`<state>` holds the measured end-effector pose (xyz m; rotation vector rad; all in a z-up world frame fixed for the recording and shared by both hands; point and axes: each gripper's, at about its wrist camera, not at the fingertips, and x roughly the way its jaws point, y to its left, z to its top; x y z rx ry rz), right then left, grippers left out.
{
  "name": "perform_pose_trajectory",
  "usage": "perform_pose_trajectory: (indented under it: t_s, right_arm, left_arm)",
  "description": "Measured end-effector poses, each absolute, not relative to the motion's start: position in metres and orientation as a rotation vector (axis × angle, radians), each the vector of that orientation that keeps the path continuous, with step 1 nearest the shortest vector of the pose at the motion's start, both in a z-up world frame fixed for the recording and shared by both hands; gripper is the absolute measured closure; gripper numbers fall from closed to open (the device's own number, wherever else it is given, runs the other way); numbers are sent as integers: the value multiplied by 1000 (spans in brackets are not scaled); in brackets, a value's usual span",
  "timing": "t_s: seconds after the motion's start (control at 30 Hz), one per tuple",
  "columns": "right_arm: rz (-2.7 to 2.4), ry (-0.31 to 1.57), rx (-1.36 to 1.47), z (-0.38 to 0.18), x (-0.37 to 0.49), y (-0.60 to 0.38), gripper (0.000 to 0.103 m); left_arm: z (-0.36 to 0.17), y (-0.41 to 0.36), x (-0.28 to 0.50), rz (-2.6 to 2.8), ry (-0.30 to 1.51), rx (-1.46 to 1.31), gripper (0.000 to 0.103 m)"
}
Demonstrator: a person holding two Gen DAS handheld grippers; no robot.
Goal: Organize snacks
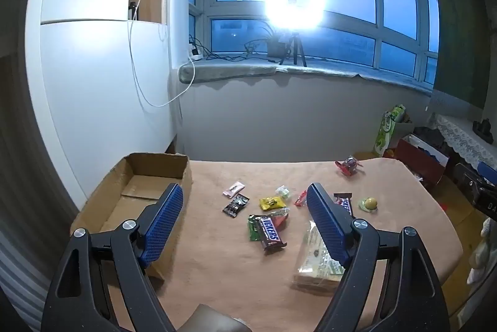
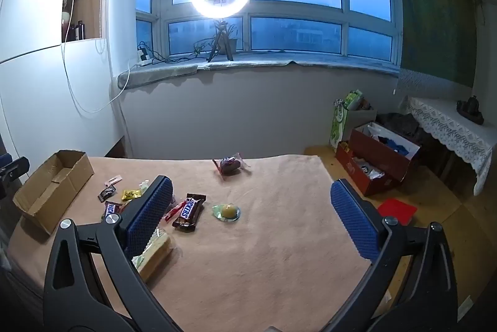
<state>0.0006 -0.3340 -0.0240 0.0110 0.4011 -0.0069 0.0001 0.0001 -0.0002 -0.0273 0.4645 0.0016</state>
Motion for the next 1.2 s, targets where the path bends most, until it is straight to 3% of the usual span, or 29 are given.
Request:
perform_pose_trajectory:
  t_s: [1.2]
  right_arm:
    - [26, 484, -18, -33, 8, -316, 0]
  left_arm:
    - [-3, 0, 0, 10, 485, -33, 21]
